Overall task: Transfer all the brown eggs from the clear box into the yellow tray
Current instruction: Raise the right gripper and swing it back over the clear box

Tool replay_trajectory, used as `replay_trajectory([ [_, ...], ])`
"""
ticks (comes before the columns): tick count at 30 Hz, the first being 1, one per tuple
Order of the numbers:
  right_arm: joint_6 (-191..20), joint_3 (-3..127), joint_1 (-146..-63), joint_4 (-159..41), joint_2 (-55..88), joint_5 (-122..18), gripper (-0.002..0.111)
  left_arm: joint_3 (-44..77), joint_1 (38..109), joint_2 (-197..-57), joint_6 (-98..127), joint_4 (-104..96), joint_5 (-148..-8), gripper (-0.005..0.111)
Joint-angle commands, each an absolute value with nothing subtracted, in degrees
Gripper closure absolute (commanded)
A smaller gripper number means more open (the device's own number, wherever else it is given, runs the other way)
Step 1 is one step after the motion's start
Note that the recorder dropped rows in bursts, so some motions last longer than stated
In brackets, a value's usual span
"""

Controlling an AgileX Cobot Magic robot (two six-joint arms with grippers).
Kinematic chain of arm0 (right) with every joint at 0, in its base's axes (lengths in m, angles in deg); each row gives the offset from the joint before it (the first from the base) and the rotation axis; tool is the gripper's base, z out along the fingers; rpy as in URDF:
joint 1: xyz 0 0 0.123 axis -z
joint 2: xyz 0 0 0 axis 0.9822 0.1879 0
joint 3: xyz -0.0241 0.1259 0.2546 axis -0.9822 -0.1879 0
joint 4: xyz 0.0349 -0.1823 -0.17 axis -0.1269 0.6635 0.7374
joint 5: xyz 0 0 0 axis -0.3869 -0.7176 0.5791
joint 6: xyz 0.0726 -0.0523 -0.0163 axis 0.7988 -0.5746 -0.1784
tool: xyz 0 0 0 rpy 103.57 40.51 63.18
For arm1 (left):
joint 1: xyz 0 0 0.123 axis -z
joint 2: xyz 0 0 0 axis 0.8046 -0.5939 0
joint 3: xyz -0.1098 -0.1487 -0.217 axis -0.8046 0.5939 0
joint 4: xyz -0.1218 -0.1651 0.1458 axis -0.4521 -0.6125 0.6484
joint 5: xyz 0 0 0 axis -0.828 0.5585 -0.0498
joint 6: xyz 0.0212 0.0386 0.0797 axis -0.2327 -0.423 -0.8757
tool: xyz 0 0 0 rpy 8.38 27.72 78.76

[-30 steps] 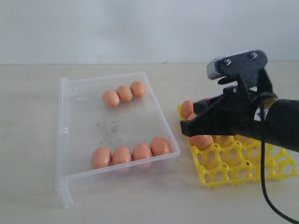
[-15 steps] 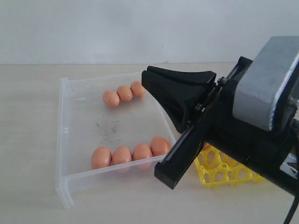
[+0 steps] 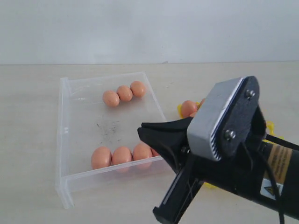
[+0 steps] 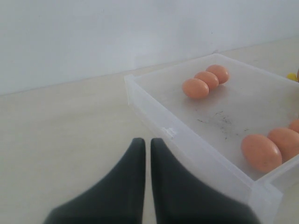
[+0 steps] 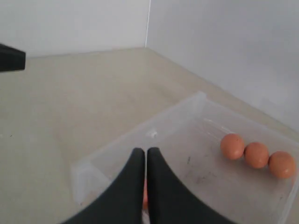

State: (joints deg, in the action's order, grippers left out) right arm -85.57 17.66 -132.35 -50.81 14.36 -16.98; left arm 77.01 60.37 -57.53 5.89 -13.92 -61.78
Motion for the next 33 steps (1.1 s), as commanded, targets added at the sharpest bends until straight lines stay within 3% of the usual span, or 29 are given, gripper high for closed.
replay_trajectory([
  [1,-82.7,19.6,-132.5,-43.9,17.9,-17.9,0.109,77.2,60.7,-57.4,5.9,-13.8,-61.9,0.103],
  [5,-80.9,26.8,-132.5,-40.4,27.4,-17.6,0.109,77.2,60.7,-57.4,5.9,-13.8,-61.9,0.103],
  [9,-65.7,37.5,-132.5,-24.7,38.4,-18.2,0.109,77.2,60.7,-57.4,5.9,-13.8,-61.9,0.103],
  [13,-26.2,52.3,-132.5,6.9,46.3,-32.8,0.109,77.2,60.7,-57.4,5.9,-13.8,-61.9,0.103],
  [16,6.1,61.5,-132.7,40.9,51.0,-26.2,0.109,77.2,60.7,-57.4,5.9,-13.8,-61.9,0.103],
  [21,-0.8,69.9,-139.0,40.9,55.7,-29.8,0.109,77.2,60.7,-57.4,5.9,-13.8,-61.9,0.103],
  [27,0.3,75.3,-143.7,36.8,58.0,-56.1,0.107,77.2,60.7,-57.4,5.9,-13.8,-61.9,0.103],
  [30,7.2,76.4,-139.1,26.5,58.0,-42.2,0.106,77.2,60.7,-57.4,5.9,-13.8,-61.9,0.103],
  [32,19.8,76.4,-136.7,39.0,58.0,-34.4,0.106,77.2,60.7,-57.4,5.9,-13.8,-61.9,0.103],
  [33,14.2,75.5,-136.1,40.9,58.0,-34.5,0.106,77.2,60.7,-57.4,5.9,-13.8,-61.9,0.103],
])
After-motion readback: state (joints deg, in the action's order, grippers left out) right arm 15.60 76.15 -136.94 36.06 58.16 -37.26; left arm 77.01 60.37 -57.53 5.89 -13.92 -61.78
